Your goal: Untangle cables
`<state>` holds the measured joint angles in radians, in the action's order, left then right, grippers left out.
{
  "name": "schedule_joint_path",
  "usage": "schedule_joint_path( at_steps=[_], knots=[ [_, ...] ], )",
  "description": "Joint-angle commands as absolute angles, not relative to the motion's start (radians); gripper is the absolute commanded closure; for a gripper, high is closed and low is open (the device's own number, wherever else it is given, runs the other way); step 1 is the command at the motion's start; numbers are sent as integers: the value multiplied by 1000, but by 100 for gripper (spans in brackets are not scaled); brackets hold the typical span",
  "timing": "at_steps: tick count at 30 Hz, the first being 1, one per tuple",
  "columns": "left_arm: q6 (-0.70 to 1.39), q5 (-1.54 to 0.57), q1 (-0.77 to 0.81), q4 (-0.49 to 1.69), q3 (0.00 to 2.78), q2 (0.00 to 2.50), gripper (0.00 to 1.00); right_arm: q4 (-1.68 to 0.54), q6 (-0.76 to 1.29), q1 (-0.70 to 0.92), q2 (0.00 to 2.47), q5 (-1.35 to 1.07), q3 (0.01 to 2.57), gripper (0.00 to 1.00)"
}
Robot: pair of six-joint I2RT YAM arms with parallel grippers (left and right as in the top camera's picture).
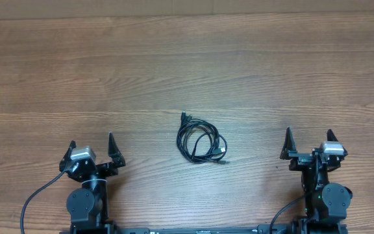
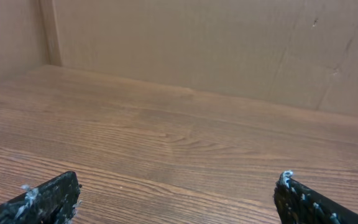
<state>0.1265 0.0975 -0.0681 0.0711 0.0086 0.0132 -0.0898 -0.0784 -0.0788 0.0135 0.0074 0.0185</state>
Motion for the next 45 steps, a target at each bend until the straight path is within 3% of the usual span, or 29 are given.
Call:
schedule_joint_path(
  at_steps=[1, 8, 11, 16, 21, 27, 34, 41, 45],
  knots=[
    [112, 88, -78, 71, 5, 14, 0, -84, -80, -85, 3, 17, 8, 0],
    [112, 35, -78, 67, 5, 14, 0, -83, -81, -86, 3, 14, 8, 0],
    [112, -70, -78, 43, 5, 14, 0, -49, -76, -86, 3, 60, 8, 0],
    [111, -279, -78, -71, 36, 14, 0, 117, -47, -84, 3, -81, 21, 0],
    [112, -281, -78, -58, 202, 20, 0, 332, 49, -84, 3, -171, 144, 0],
    [120, -287, -78, 11, 487, 191, 0, 279, 38, -85, 52, -189, 395, 0],
    [198, -484, -78, 311, 979, 605, 0, -60, 22, -85, 256, -185, 751, 0],
    [202, -678, -78, 777, 1501, 904, 0, -769, 112, -84, 490, -303, 1329, 0],
    [203, -810, -78, 849, 1596, 953, 0, -1129, 112, -84, 588, -445, 1589, 0]
  ],
)
